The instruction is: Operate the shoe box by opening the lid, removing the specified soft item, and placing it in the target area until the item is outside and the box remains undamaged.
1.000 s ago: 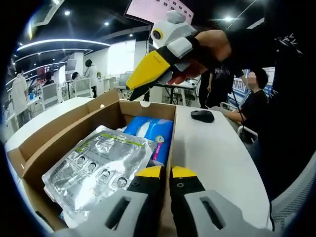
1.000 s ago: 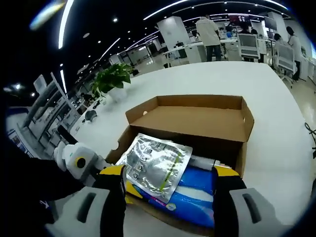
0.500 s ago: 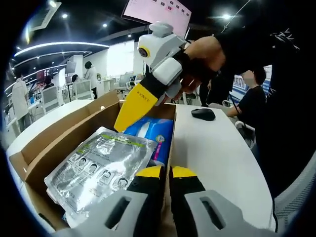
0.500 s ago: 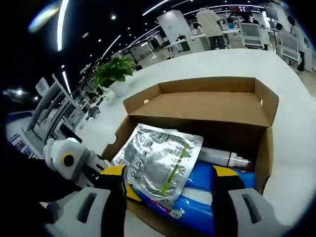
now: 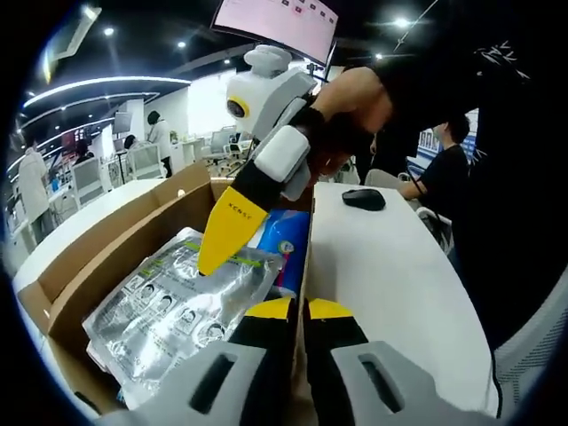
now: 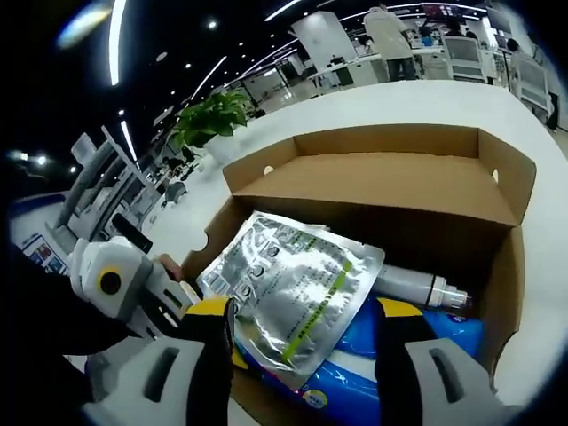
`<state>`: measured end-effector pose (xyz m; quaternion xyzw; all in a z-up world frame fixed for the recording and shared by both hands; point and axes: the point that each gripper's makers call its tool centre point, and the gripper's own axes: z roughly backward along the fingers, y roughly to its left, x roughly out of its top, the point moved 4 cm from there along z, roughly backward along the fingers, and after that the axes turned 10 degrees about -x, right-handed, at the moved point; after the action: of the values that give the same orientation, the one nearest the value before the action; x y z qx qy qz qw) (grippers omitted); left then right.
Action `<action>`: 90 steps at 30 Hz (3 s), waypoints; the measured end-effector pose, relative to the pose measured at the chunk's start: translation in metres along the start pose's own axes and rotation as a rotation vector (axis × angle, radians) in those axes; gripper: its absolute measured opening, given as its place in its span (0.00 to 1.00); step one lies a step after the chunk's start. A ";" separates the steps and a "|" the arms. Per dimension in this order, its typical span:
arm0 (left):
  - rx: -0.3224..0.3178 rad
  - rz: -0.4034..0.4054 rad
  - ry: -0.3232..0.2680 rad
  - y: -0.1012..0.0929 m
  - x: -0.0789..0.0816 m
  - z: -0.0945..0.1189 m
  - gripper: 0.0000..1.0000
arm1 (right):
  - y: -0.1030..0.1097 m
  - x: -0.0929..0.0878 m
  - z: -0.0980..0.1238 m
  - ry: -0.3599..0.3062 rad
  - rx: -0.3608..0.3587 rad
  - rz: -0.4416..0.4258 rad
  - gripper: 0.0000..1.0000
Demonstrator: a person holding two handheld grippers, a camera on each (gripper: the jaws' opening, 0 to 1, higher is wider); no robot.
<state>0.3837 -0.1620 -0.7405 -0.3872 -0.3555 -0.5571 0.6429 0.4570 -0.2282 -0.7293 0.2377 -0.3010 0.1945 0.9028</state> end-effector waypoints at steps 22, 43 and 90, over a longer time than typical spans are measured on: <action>0.004 0.019 -0.022 0.001 -0.002 0.002 0.03 | 0.006 0.001 -0.001 -0.041 0.122 -0.042 0.42; -0.002 0.057 -0.058 0.000 -0.001 0.002 0.03 | 0.034 0.036 0.022 -0.182 0.443 -0.162 0.38; -0.024 0.095 -0.088 0.000 -0.001 0.002 0.03 | 0.045 0.032 -0.009 -0.065 0.397 -0.178 0.00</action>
<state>0.3836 -0.1596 -0.7402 -0.4355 -0.3581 -0.5127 0.6475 0.4630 -0.1801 -0.7016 0.4427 -0.2636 0.1620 0.8416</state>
